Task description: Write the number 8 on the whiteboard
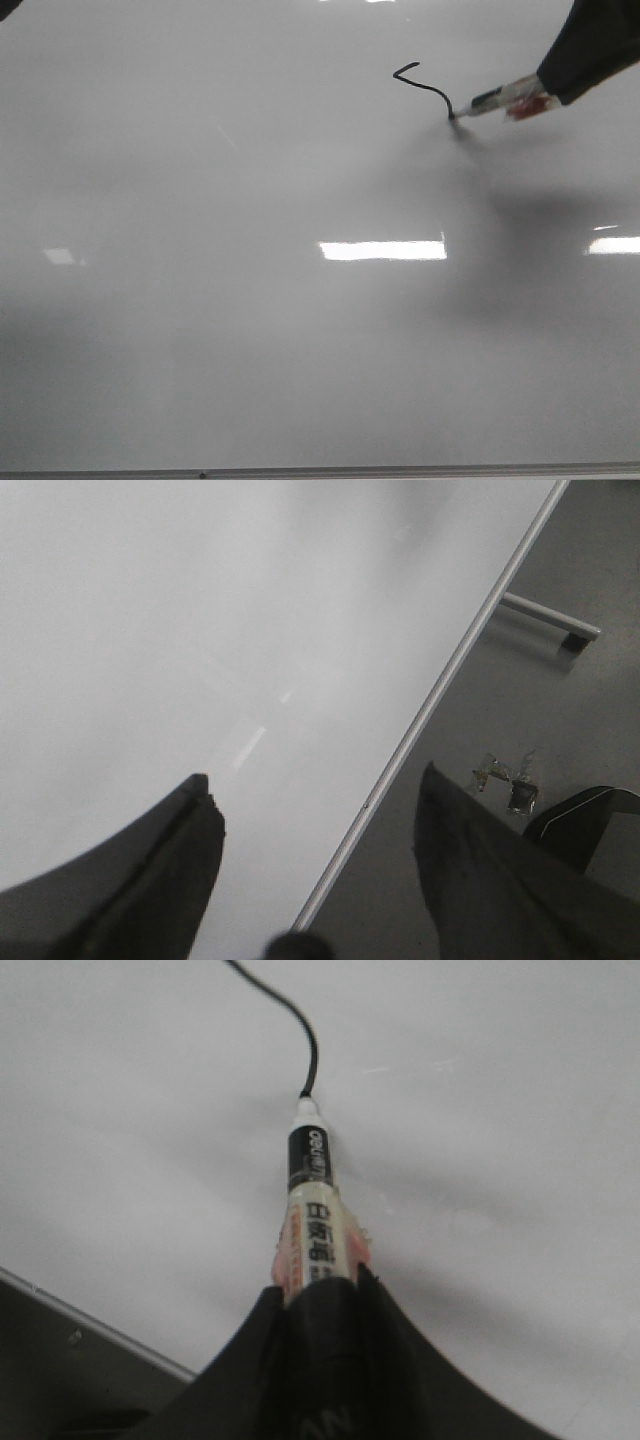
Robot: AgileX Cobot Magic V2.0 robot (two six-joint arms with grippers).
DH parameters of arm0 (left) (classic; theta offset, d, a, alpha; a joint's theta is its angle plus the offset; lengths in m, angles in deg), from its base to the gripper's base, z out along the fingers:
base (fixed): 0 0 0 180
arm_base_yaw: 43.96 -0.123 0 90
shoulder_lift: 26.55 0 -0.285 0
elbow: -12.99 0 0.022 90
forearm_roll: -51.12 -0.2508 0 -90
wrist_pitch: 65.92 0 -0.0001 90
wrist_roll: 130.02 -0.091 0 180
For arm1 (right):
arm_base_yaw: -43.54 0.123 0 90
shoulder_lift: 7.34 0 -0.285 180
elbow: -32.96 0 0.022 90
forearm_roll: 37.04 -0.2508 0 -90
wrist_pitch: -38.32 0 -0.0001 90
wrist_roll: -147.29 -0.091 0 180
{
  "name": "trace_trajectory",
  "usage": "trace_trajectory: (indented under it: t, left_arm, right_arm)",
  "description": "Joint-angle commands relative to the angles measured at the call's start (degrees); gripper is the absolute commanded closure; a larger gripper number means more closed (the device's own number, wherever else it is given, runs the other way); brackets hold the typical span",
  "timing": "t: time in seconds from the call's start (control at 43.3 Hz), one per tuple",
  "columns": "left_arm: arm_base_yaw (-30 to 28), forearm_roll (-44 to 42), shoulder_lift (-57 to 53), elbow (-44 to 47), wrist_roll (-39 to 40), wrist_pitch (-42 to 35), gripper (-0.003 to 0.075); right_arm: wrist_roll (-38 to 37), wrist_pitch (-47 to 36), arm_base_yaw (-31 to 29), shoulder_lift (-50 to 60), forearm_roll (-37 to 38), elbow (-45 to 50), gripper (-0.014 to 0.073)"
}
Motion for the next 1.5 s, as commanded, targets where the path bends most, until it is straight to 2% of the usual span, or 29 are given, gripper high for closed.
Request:
trace_trajectory:
  t: [0.0,0.115,0.208,0.439,0.577,0.877,1.039,1.131,1.316,1.477]
  left_arm:
    - [0.04,1.65,-0.84,-1.65,0.6,-3.53,0.03]
    - [0.04,1.65,-0.84,-1.65,0.6,-3.53,0.03]
    - [0.04,1.65,-0.84,-1.65,0.6,-3.53,0.03]
    - [0.04,1.65,-0.84,-1.65,0.6,-3.53,0.03]
    - [0.04,1.65,-0.84,-1.65,0.6,-3.53,0.03]
    - [0.04,1.65,-0.84,-1.65,0.6,-3.67,0.03]
    - [0.04,1.65,-0.84,-1.65,0.6,-3.67,0.03]
    - [0.04,1.65,-0.5,-1.65,-0.27,-3.79,0.03]
    - [0.86,10.39,2.09,-1.65,-10.35,-2.61,0.03]
    - [5.96,16.02,5.51,-2.63,-17.41,-2.02,0.0298]
  right_arm:
    - [-0.29,-5.63,2.15,0.64,-0.12,1.01,0.069]
    - [-0.29,-10.41,5.97,-1.13,-0.56,0.88,0.069]
    - [-1.08,-13.31,6.57,-1.73,-0.58,-1.38,0.069]
    - [-1.32,-10.27,-0.77,-0.06,-0.53,-5.73,0.069]
    - [-1.2,-10.22,-1.65,0.99,-0.53,-7.07,0.069]
    - [-1.14,-11.14,6.62,0.45,-0.52,-7.34,0.069]
    - [-0.42,-3.78,7.94,7.86,-0.52,-5.31,0.069]
    - [3.67,0.51,8.79,12.81,-0.52,-1.69,0.069]
    - [11.91,15.3,11.9,18.82,-0.65,0.37,0.069]
    - [17.39,23.71,14.69,20.65,-3.23,0.37,0.069]
